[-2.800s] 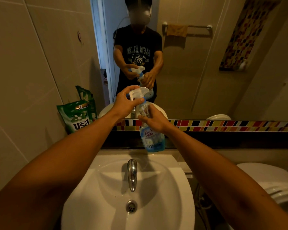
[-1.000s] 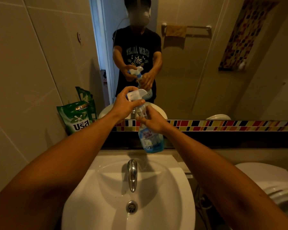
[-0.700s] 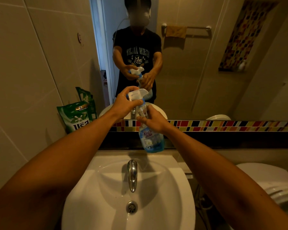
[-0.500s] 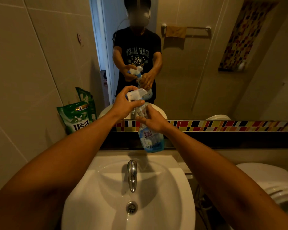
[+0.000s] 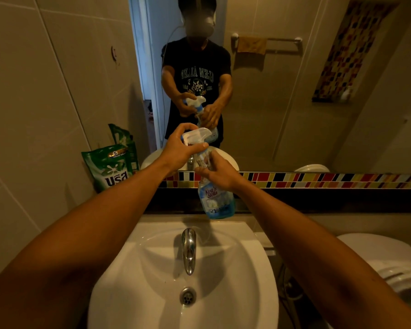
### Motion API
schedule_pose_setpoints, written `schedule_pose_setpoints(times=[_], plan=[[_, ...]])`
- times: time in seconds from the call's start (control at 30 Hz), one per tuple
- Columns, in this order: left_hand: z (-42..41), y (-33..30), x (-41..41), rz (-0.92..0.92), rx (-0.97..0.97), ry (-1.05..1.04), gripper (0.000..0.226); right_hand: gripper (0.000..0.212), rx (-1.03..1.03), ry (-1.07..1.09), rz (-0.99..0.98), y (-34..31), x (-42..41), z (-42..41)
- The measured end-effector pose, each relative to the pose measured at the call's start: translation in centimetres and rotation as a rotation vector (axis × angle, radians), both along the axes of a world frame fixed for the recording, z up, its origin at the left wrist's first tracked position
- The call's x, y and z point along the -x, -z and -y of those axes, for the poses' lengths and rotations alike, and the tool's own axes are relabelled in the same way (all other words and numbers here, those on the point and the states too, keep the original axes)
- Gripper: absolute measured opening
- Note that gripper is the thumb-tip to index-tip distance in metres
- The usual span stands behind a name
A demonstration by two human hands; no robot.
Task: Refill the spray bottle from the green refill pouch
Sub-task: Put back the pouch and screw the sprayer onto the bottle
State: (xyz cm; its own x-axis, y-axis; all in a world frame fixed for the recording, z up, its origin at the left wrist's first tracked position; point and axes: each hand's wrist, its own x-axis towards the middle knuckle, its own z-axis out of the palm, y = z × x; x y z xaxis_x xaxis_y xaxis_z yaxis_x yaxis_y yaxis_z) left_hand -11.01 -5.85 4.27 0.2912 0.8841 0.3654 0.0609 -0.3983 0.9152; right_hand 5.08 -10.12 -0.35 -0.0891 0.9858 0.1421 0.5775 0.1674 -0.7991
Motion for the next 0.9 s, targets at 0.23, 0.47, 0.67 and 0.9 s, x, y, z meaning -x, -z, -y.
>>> schedule_pose_setpoints(times=[0.23, 0.47, 0.67, 0.9], plan=[[-0.40, 0.08, 0.57, -0.016, 0.053, 0.044, 0.050, 0.042, 0.019, 0.011, -0.013, 0.17, 0.11, 0.10], [0.21, 0.13, 0.31, 0.007, -0.001, -0.005, 0.055, 0.045, -0.004, -0.001, 0.009, 0.04, 0.64, -0.05], [-0.25, 0.28, 0.90, -0.048, -0.019, -0.008, 0.049, 0.039, -0.007, -0.007, 0.013, 0.17, 0.52, 0.01], [-0.16, -0.28, 1.00, 0.011, 0.055, 0.027, 0.049, 0.041, -0.006, -0.027, -0.006, 0.08, 0.39, 0.20]])
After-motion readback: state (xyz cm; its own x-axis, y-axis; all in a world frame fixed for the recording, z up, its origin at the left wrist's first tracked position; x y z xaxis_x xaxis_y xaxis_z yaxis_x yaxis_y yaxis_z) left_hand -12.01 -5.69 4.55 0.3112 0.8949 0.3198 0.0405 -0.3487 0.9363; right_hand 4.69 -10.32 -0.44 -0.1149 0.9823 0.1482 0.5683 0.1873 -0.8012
